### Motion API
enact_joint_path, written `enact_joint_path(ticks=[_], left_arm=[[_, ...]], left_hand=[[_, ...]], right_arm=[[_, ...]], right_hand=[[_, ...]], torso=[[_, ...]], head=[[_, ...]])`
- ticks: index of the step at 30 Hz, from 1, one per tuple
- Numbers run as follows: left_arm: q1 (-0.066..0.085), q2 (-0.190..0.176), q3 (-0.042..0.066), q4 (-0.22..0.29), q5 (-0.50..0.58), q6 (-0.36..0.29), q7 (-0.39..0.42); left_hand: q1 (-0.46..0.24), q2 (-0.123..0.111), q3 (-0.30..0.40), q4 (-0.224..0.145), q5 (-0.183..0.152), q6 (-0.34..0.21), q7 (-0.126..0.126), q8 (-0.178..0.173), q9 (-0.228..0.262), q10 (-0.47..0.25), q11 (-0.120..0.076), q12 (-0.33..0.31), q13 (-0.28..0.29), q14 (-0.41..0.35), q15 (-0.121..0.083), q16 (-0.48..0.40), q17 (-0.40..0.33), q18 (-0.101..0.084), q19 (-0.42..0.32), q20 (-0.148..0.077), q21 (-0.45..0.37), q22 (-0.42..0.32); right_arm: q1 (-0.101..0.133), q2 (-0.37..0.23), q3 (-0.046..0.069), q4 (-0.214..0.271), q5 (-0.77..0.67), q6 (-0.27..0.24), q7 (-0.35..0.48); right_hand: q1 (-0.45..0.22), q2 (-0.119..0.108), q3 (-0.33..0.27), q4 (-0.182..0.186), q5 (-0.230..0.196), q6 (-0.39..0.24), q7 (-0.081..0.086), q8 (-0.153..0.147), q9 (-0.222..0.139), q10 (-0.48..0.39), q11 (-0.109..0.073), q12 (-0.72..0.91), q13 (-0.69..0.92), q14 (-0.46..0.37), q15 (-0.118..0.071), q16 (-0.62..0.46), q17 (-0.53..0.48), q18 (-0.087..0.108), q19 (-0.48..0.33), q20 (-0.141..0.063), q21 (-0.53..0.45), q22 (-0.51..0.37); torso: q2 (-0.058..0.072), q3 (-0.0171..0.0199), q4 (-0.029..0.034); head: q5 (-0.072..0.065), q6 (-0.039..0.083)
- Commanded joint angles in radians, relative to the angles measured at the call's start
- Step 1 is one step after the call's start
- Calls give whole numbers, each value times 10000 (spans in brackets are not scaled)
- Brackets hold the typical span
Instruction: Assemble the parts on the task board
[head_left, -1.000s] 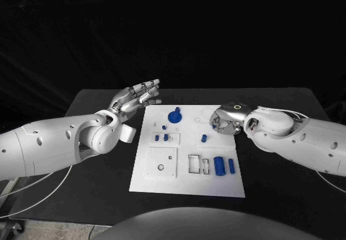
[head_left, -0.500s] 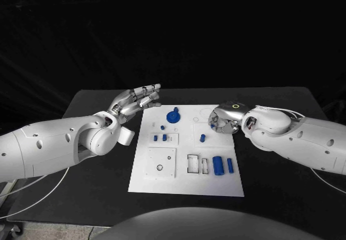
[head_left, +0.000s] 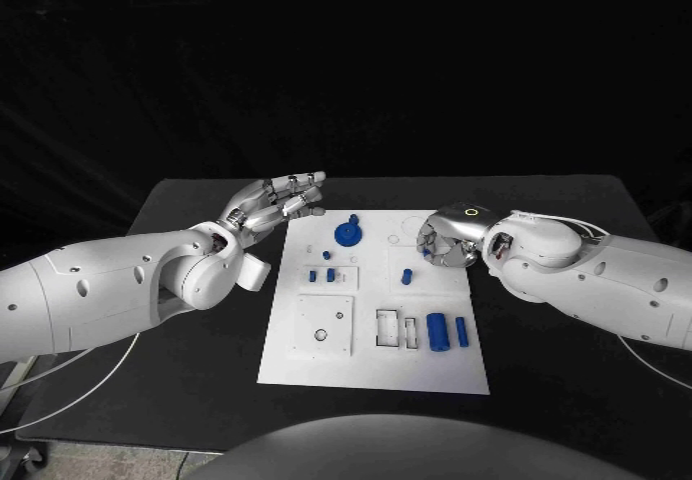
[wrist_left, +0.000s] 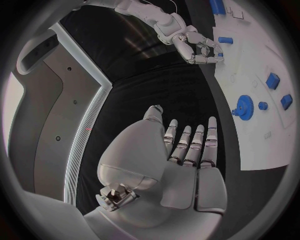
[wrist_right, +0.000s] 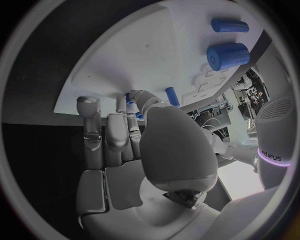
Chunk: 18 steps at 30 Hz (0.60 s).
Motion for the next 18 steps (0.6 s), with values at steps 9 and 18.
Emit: enact_joint_path(ticks=[9, 18], left_arm=[[-3, 46, 4, -62, -105, 221, -49], [-3, 64, 4, -93, -105, 247, -115]], left_hand=[[307, 67, 43, -21, 82, 518, 344, 150, 57, 107, -169, 152, 18, 119, 2, 133, -24, -179, 155, -20, 69, -103], [322, 70, 45, -20, 87, 600, 370, 169, 65, 114, -184, 160, 19, 129, 2, 147, -25, -181, 161, -21, 70, -113]], right_arm=[[-28, -11, -29, 103, 63, -634, 159], [220, -193, -26, 457, 65, -870, 33]], right_hand=[[0, 200, -110, -177, 77, 88, -44, 514, 858, 242, -52, 130, 33, -19, -56, -53, -19, 137, -8, -33, 114, 825], [71, 217, -57, -249, 138, 17, 3, 609, 1043, 347, -35, 144, 19, -34, -50, -137, -103, 144, -13, -41, 56, 815]], torso=[[2, 0, -9], [0, -2, -5]], head=[[14, 2], [72, 2]])
